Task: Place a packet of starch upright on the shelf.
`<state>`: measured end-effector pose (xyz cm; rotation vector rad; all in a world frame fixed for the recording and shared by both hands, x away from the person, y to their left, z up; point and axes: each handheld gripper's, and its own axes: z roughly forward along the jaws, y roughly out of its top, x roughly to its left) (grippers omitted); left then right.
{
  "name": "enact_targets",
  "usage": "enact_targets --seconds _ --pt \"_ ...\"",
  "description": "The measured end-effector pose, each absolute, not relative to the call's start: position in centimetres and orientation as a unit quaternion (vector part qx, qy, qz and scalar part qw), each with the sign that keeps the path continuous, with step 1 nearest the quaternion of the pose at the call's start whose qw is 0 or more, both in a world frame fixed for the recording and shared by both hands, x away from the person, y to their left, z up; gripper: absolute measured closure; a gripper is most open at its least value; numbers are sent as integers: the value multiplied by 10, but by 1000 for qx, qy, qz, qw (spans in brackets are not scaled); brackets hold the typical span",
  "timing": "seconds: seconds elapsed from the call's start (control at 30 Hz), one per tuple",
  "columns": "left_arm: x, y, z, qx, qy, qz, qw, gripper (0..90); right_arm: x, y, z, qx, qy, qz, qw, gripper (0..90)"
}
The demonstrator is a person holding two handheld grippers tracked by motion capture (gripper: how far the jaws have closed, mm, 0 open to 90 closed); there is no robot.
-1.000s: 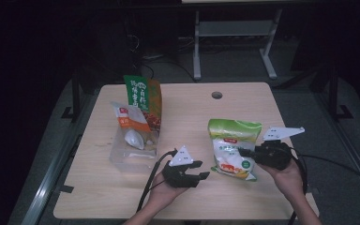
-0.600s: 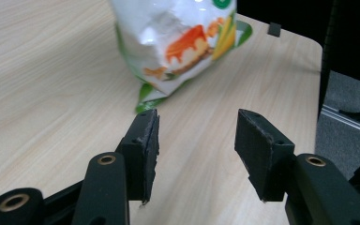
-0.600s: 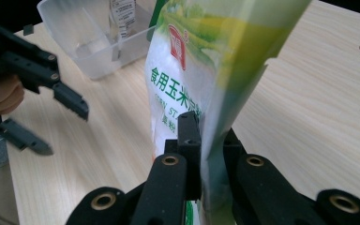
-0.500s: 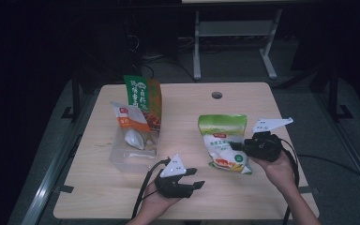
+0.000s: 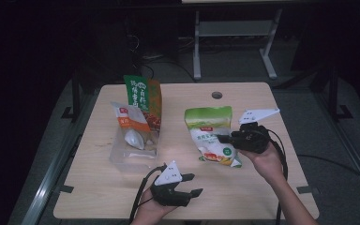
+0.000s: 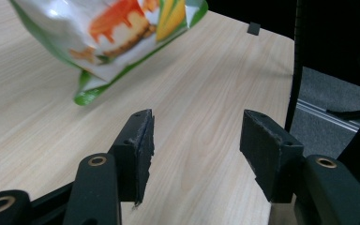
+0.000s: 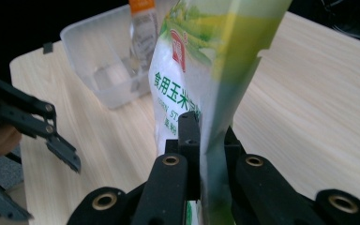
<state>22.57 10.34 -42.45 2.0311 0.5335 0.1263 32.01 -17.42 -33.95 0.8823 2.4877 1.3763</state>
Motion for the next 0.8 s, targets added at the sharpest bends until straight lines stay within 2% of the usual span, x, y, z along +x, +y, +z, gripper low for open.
enact_targets --seconds 0.8 --pt "211 120 -422 840 219 57 493 417 333 -86 -297 215 846 483 65 859"
